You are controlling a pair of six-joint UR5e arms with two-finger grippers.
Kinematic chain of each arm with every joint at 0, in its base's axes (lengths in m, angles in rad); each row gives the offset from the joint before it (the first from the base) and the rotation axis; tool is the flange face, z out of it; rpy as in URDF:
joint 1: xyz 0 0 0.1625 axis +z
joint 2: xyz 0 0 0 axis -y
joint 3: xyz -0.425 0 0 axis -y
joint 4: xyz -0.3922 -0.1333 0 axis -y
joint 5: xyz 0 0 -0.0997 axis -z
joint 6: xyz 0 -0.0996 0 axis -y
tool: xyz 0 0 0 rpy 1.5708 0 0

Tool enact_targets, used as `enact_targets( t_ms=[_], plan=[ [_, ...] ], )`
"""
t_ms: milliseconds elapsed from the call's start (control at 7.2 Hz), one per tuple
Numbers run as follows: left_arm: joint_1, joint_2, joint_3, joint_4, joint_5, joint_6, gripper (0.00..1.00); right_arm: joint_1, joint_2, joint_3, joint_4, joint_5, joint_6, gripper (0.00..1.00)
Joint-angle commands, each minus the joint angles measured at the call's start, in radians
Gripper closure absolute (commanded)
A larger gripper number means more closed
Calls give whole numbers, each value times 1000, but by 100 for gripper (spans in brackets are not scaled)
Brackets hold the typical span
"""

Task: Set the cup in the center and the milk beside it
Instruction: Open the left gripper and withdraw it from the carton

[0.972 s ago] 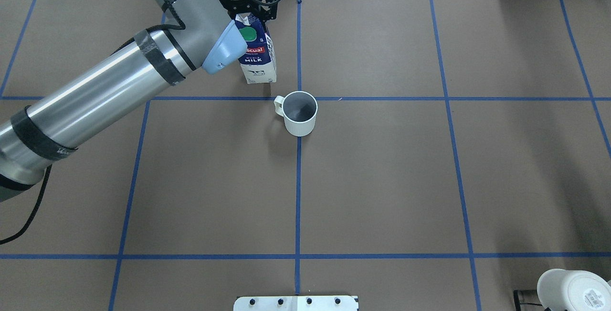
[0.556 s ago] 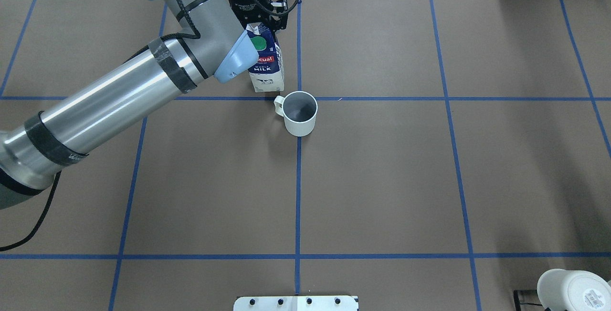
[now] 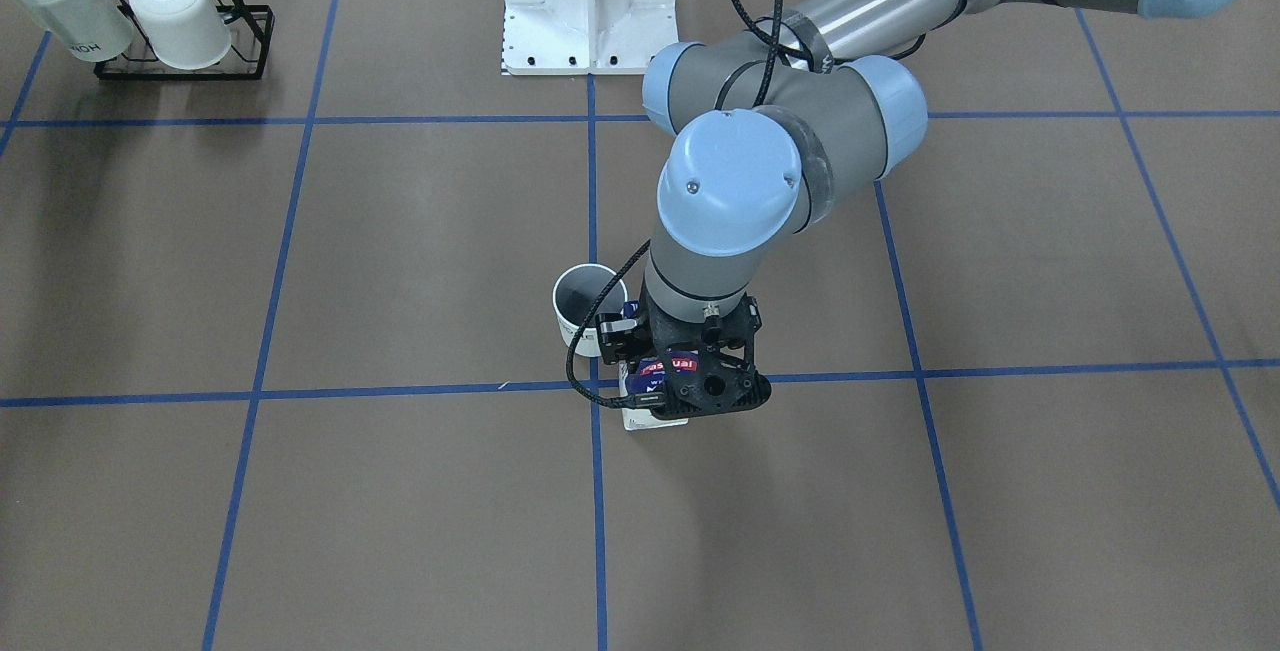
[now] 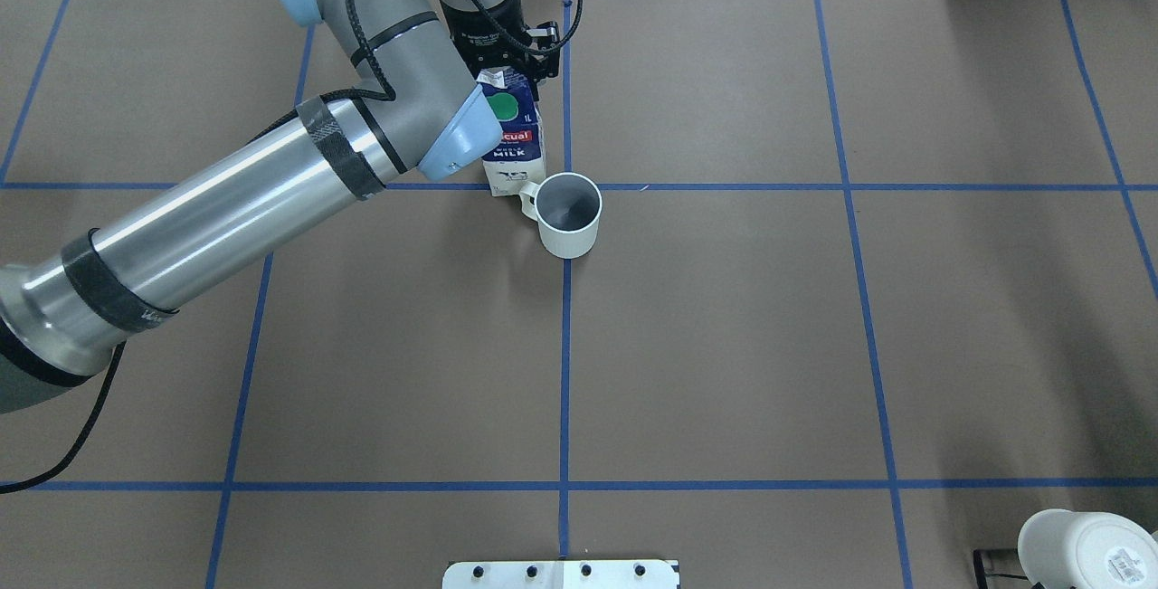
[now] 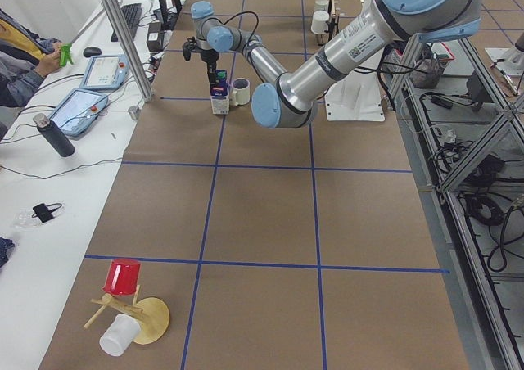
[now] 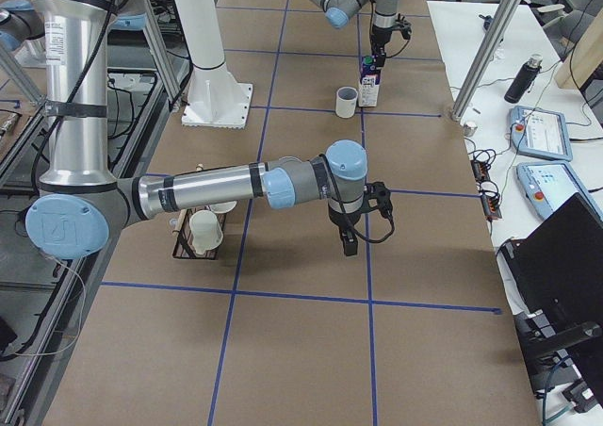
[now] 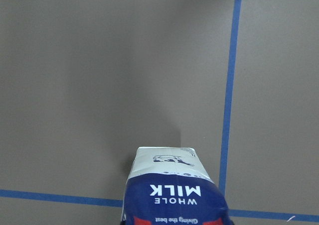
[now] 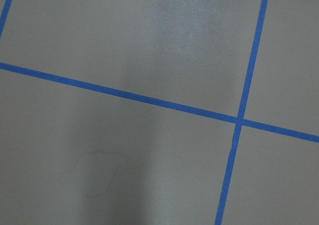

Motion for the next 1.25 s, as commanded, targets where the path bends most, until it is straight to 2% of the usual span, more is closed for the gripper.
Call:
enact_targets(
  t_ms=[0,278,417,694,833,1111],
  plan=[
    [1,14,-26,1,2,5,2,-2,2,-3,0,-2,1,0],
    [-8,16,-70,13,3,5,2,-2,11,-8,0,-2,1,0],
    [-32,70,-169,16,2,5,2,-2,13,-11,0,-2,0,0],
    [-98,321,-486,32,-3,27,2,-2,14,-14,0,-9,-2,0],
    [-126,446,-609,33,-3,97,2,-2,20,-16,0,-11,-2,0],
    [-187,676,-765,33,-7,271,2,-2,21,-22,0,-11,-3,0]
  ],
)
